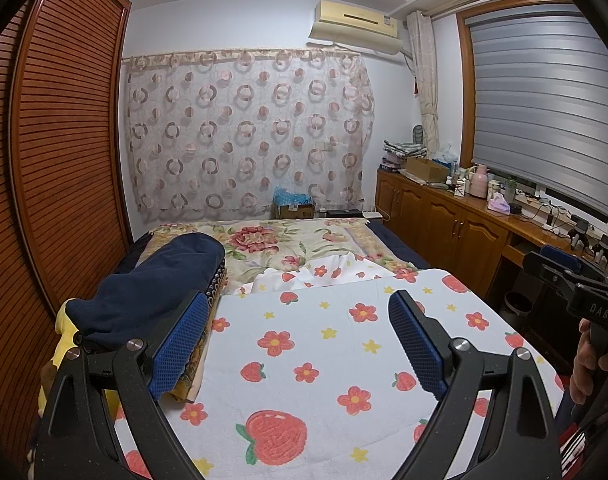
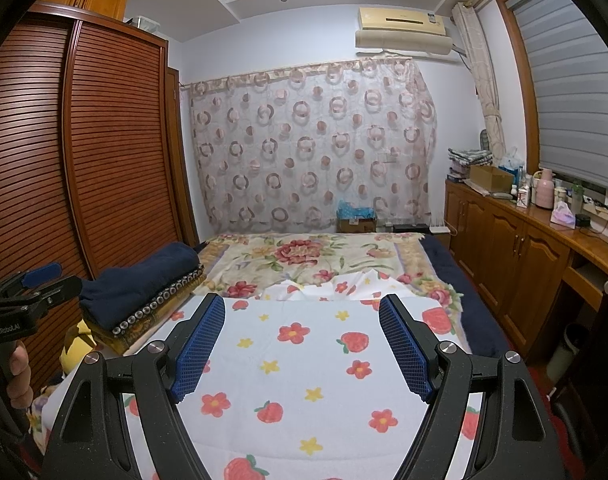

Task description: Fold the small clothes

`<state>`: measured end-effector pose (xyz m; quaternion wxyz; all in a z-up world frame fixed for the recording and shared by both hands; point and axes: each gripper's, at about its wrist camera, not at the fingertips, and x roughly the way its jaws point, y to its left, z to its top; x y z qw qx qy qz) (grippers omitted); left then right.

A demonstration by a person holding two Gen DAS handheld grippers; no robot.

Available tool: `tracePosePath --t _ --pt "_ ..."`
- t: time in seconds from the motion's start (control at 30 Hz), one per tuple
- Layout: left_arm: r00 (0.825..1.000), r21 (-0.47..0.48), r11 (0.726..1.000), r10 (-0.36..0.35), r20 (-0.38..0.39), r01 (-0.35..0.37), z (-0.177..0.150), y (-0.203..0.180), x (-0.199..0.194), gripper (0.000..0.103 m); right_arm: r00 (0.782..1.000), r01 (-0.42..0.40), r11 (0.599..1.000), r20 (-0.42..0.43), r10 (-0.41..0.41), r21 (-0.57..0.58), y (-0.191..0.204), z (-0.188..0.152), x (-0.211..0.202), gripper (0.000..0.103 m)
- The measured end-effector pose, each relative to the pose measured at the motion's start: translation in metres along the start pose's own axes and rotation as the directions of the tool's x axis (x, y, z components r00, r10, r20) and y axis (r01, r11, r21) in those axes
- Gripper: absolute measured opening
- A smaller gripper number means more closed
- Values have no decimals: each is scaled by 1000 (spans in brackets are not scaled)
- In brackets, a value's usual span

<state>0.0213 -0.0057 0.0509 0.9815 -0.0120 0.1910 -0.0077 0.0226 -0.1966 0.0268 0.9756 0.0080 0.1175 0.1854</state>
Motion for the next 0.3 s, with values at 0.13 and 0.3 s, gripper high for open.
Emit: tracePosePath --t 0.13,0.3 --pt "1000 1 1000 0 1 0 0 0 0 92 1000 -2 1000 0 2 -7 0 0 2 81" --pt "1000 1 1000 1 0 -1 -1 0 0 92 1000 -2 1000 1 2 -11 1 2 3 81"
